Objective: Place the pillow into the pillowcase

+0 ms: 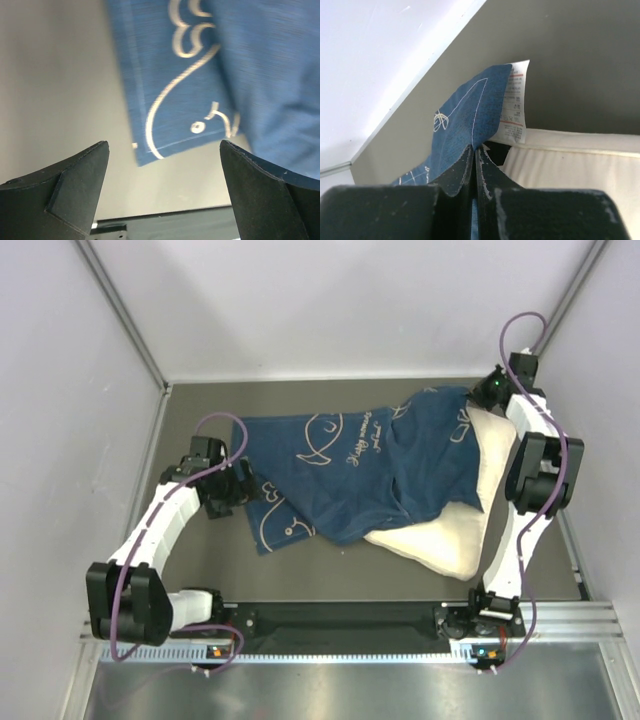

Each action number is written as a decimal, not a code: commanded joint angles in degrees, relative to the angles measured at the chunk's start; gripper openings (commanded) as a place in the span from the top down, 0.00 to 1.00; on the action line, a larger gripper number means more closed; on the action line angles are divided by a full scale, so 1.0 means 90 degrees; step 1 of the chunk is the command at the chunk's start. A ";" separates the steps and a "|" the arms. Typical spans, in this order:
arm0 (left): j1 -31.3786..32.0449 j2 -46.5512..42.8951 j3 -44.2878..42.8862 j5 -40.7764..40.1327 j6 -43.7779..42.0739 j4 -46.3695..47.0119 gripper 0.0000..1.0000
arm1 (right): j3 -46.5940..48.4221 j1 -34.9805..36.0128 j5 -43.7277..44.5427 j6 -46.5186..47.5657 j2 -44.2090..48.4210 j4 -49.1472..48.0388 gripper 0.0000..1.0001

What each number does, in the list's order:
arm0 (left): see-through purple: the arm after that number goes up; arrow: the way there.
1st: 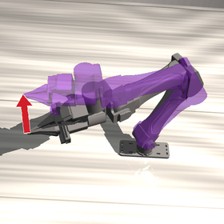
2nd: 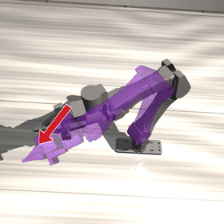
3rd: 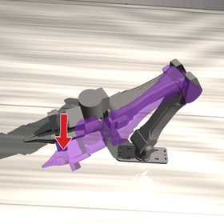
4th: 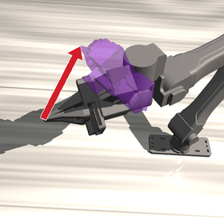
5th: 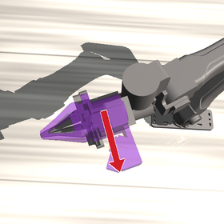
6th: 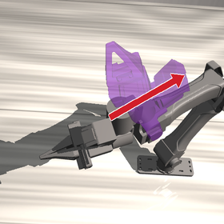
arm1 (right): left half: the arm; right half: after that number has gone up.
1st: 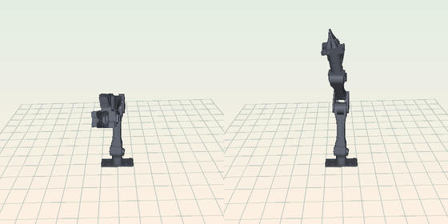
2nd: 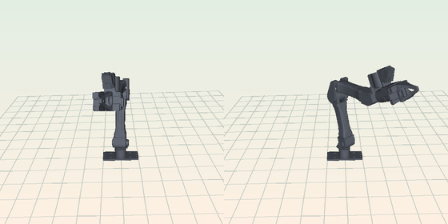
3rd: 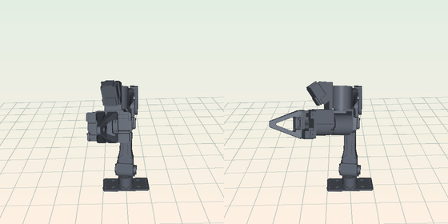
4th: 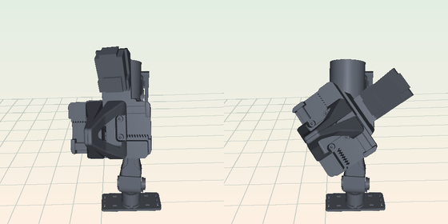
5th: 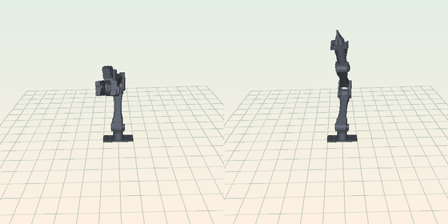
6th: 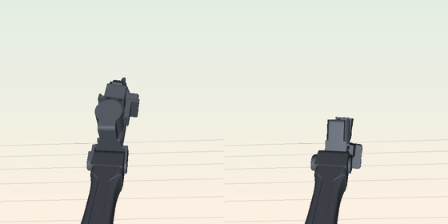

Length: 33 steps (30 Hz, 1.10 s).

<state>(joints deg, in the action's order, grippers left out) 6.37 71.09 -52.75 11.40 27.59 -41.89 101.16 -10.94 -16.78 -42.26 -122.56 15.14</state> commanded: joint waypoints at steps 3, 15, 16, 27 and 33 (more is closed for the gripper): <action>0.0005 -0.0086 0.0372 -0.0722 0.0370 -0.0366 0.07 | -0.0010 0.0004 -0.0030 -0.0177 0.0601 -0.0481 1.00; 0.1196 0.0089 0.0890 -0.1179 0.1386 -0.0229 0.14 | -0.0400 -0.0005 -0.0147 -0.0412 0.0679 -0.0793 1.00; 0.1245 0.0099 0.1065 -0.1179 0.1464 -0.0141 0.15 | -0.0410 -0.0005 -0.0177 -0.0431 0.0679 -0.0861 1.00; 0.1519 0.0499 0.1808 -0.1345 0.1934 0.0718 0.38 | -0.0479 0.0004 -0.0382 -0.0529 0.0688 -0.1086 1.00; 0.1558 0.0783 0.1906 -0.1646 0.1729 0.1216 0.67 | -0.0713 -0.0005 -0.0402 -0.0558 0.0806 -0.1233 1.00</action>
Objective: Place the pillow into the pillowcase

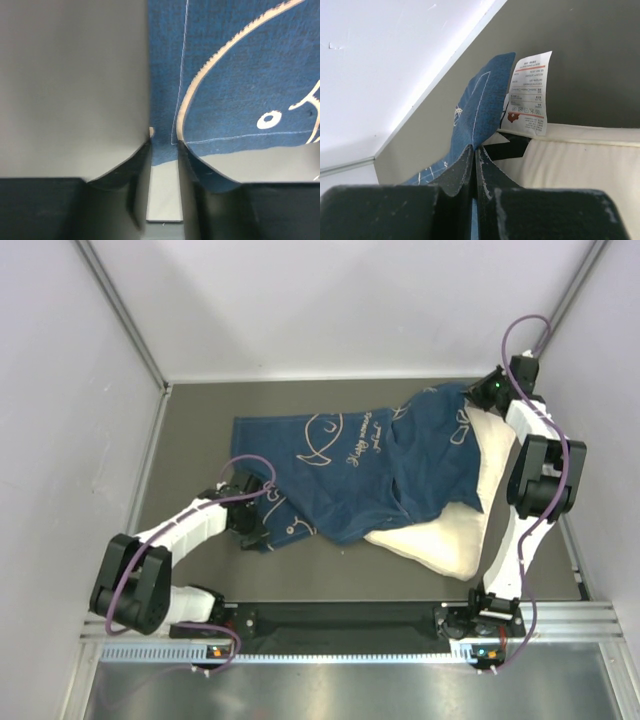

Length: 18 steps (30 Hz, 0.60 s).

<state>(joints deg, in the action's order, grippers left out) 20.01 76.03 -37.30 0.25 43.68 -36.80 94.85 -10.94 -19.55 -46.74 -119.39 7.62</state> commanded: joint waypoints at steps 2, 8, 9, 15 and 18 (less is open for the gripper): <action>-0.0094 0.0176 0.0199 -0.0604 -0.0214 0.0797 0.80 | 0.0008 -0.0005 -0.0132 -0.0061 0.0453 -0.0397 1.00; -0.2571 0.0137 0.0336 0.1764 -0.0889 0.1558 1.00 | -0.0060 0.0014 -0.0152 -0.0070 0.0551 -0.0368 1.00; -0.3194 -0.0009 0.0336 0.1943 -0.0763 0.1617 1.00 | -0.0089 0.0034 -0.0152 -0.0061 0.0580 -0.0368 1.00; -0.4379 -0.1513 -0.0656 0.0326 -0.0974 0.0839 1.00 | -0.0168 0.0511 0.0033 0.0037 0.0639 -0.0329 1.00; -0.5100 -0.1359 -0.1225 0.0303 -0.1569 0.0486 1.00 | -0.0187 0.1038 0.0277 0.0096 0.0629 -0.0270 1.00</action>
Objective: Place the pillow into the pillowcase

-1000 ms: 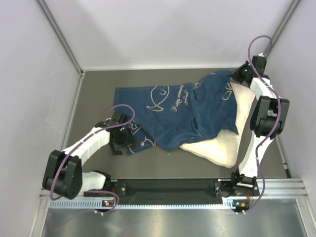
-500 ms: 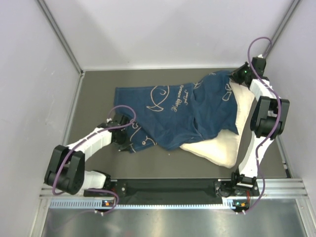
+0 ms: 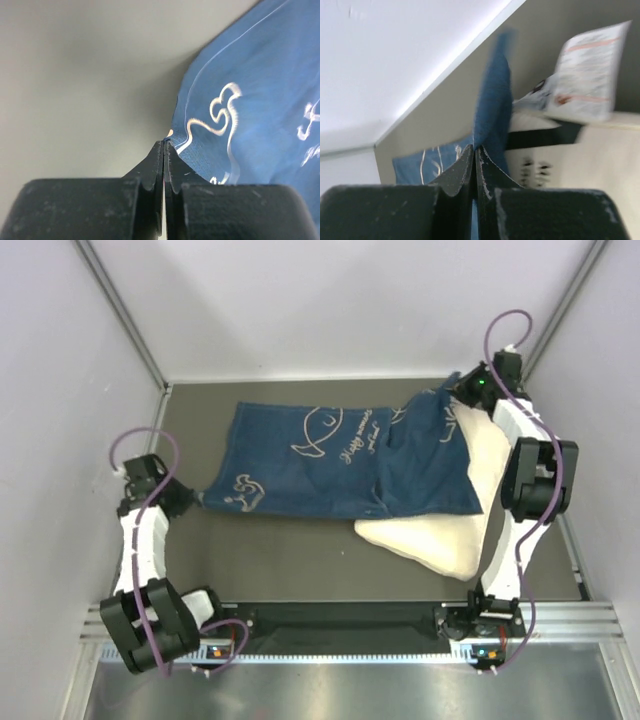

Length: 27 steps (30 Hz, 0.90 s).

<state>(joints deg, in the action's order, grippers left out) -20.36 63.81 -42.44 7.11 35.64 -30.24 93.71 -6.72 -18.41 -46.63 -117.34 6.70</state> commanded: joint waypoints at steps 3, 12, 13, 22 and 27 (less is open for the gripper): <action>-0.1600 0.0632 -0.0860 0.0473 -0.1058 -0.0234 1.00 | -0.0071 0.1369 0.0395 0.0074 0.0372 -0.0168 1.00; -0.3099 0.1611 -0.1505 0.1503 -0.0951 -0.0038 1.00 | -0.1680 0.2923 0.1342 0.0093 0.1484 -0.0372 1.00; -0.3080 0.1611 -0.1525 0.1572 -0.0991 -0.0068 1.00 | -0.1817 0.2925 0.1382 0.0074 0.1678 -0.0422 1.00; -0.2523 0.1572 -0.1799 0.1338 -0.1401 -0.0390 0.62 | -0.1070 0.1745 0.1323 0.0444 0.1369 0.0163 1.00; -0.2143 0.1445 -0.1837 0.0724 -0.1528 -0.0595 0.47 | 0.0202 0.1421 0.0904 0.1048 0.0578 0.1167 0.28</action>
<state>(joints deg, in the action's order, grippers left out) -41.41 79.13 -56.47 16.73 23.81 -33.74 89.30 6.37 -8.03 -42.48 -109.80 12.03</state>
